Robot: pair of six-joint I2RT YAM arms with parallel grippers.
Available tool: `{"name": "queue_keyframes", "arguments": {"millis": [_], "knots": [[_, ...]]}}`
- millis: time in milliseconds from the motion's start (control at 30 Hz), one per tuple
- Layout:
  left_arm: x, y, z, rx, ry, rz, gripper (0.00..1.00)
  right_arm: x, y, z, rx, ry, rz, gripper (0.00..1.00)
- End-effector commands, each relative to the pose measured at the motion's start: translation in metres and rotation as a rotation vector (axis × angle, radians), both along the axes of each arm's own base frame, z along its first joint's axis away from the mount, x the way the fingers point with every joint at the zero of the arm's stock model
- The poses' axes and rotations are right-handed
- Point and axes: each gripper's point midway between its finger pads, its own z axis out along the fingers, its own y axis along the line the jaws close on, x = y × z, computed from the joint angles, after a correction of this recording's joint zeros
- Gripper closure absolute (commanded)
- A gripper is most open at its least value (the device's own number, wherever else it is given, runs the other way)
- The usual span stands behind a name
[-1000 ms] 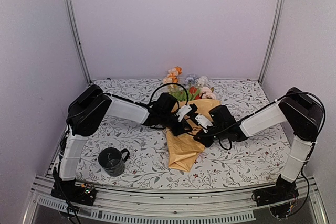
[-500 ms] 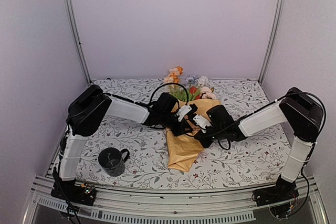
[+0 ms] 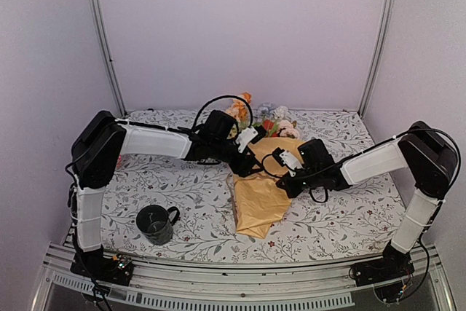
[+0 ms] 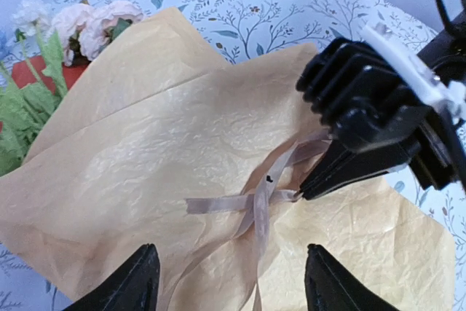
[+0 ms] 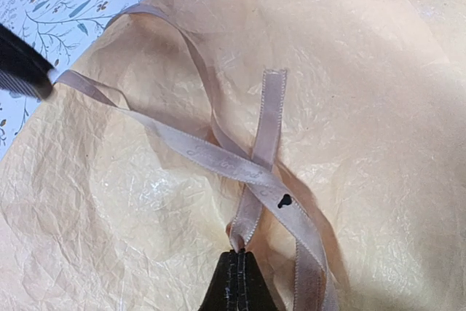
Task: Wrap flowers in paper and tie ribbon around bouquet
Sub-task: Tie the ribbon around the folded bouquet.
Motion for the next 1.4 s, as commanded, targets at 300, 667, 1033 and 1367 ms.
{"name": "queue_keyframes", "arguments": {"millis": [300,667,1033,1367], "knots": [[-0.024,0.107,-0.076,0.175,0.296,0.252,0.41,-0.001,0.002,0.000,0.062,0.060,-0.013,0.96],[-0.025,0.096,-0.088,0.125,0.308,0.215,0.63,0.001,0.000,0.005,0.070,0.051,-0.035,0.93],[-0.022,0.096,-0.093,0.132,0.307,0.239,1.00,0.002,-0.003,0.013,0.110,0.051,-0.056,0.88],[-0.023,0.096,-0.092,0.130,0.305,0.237,1.00,0.001,0.001,0.013,0.123,0.067,-0.043,1.00]]}}
